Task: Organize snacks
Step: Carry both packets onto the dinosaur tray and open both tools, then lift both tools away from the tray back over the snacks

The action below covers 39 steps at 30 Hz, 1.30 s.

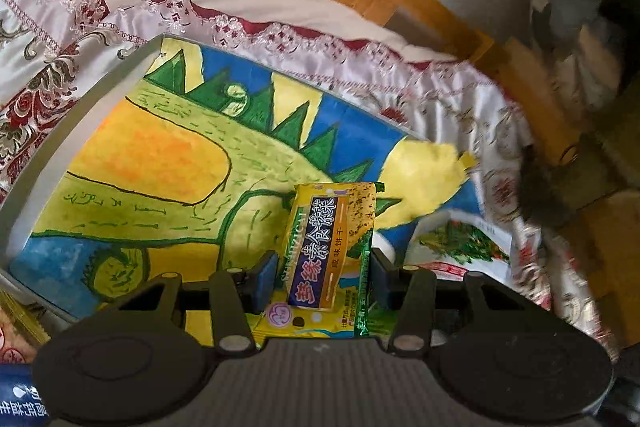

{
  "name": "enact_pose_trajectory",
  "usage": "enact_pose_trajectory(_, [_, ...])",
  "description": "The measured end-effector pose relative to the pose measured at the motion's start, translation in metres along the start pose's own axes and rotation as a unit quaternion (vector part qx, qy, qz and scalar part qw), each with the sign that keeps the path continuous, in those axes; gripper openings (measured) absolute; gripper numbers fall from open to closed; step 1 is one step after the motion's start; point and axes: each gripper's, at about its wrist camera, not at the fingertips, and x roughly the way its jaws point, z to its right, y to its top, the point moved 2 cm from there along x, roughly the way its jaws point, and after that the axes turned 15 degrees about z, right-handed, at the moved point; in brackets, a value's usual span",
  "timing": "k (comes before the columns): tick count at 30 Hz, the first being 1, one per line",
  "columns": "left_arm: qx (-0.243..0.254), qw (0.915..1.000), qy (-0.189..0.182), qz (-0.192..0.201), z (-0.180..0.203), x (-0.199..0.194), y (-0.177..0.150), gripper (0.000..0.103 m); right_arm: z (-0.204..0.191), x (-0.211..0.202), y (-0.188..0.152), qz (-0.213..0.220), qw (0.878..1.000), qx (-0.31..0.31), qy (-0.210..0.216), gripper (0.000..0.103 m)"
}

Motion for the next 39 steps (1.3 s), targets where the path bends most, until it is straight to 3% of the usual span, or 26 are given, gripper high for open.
enact_pose_trajectory(8, [0.032, 0.9983, 0.047, -0.012, 0.006, 0.003, -0.011, 0.054, -0.015, -0.004, -0.001, -0.005, 0.993, -0.098, -0.062, 0.033])
enact_pose_trajectory(13, [0.038, 0.9970, 0.066, -0.010, 0.007, -0.005, -0.007, 0.073, -0.019, -0.010, -0.004, -0.011, 0.989, -0.124, -0.084, 0.052])
enact_pose_trajectory(14, [0.038, 0.9970, 0.067, -0.008, 0.007, -0.009, -0.006, 0.075, -0.019, -0.012, -0.004, -0.010, 0.989, -0.124, -0.086, 0.060])
enact_pose_trajectory(20, [0.048, 0.9958, 0.077, 0.011, 0.008, -0.037, 0.001, 0.087, -0.023, -0.029, 0.003, 0.001, 0.988, -0.131, -0.080, 0.086])
enact_pose_trajectory(30, [0.066, 0.9898, 0.092, 0.086, 0.004, -0.123, 0.001, 0.101, -0.055, -0.091, -0.007, 0.066, 0.976, -0.201, -0.045, 0.099])
enact_pose_trajectory(39, [0.103, 0.9771, 0.094, 0.160, 0.002, -0.216, -0.013, 0.102, -0.093, -0.182, -0.037, 0.171, 0.938, -0.302, -0.014, 0.102])
